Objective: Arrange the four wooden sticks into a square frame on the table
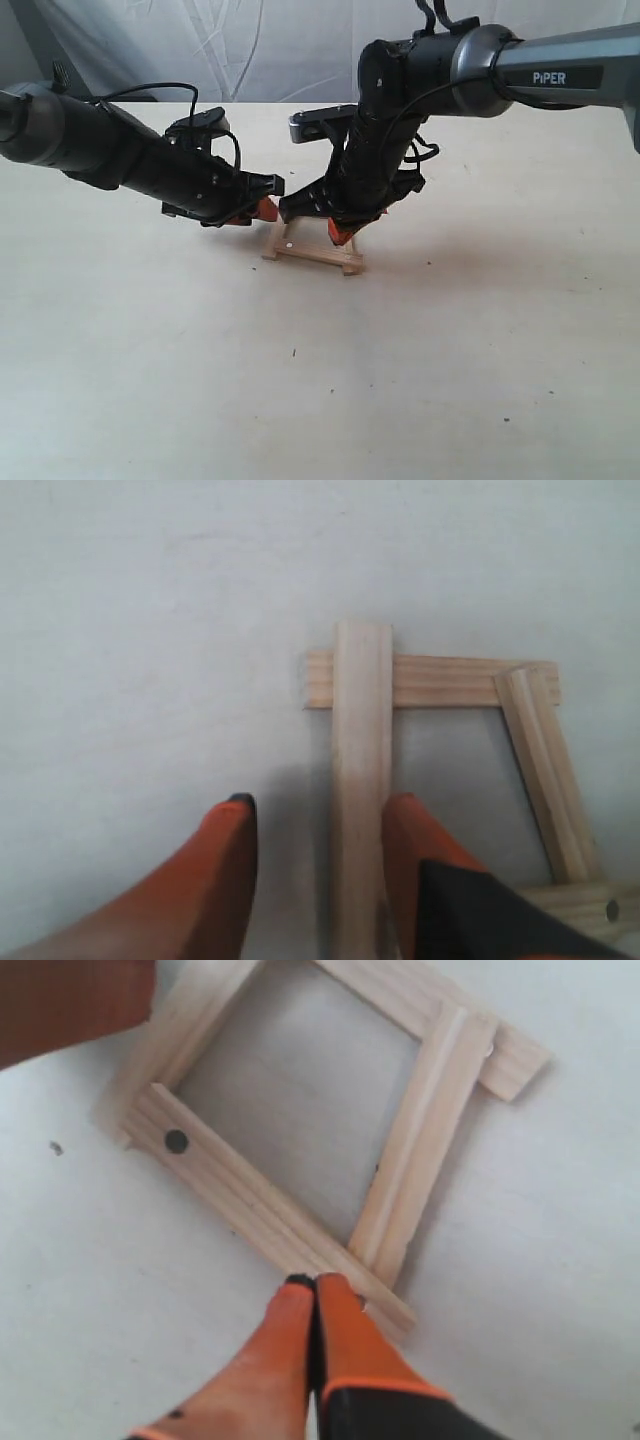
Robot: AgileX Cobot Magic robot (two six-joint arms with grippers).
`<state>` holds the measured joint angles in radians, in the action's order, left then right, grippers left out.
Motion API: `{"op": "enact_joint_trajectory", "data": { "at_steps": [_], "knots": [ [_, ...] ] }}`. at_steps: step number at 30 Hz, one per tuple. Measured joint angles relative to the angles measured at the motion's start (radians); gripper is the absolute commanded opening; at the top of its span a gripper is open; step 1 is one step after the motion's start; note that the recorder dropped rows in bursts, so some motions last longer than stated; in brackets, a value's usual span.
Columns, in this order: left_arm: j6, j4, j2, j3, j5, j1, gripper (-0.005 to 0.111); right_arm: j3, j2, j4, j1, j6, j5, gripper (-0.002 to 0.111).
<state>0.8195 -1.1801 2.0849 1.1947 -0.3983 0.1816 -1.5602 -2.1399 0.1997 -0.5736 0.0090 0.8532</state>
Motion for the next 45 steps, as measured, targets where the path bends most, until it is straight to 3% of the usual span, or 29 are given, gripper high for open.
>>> {"op": "enact_joint_trajectory", "data": {
  "at_steps": [8, 45],
  "knots": [
    [0.026, 0.0, 0.0, 0.0, 0.018, 0.047, 0.041, 0.0, -0.016, -0.087, 0.0, 0.099, 0.048, 0.0],
    [-0.041, 0.219, 0.0, 0.001, -0.084, 0.041, 0.041, 0.0, -0.055, -0.111, 0.002, 0.141, 0.008, 0.0]
  ]
}}
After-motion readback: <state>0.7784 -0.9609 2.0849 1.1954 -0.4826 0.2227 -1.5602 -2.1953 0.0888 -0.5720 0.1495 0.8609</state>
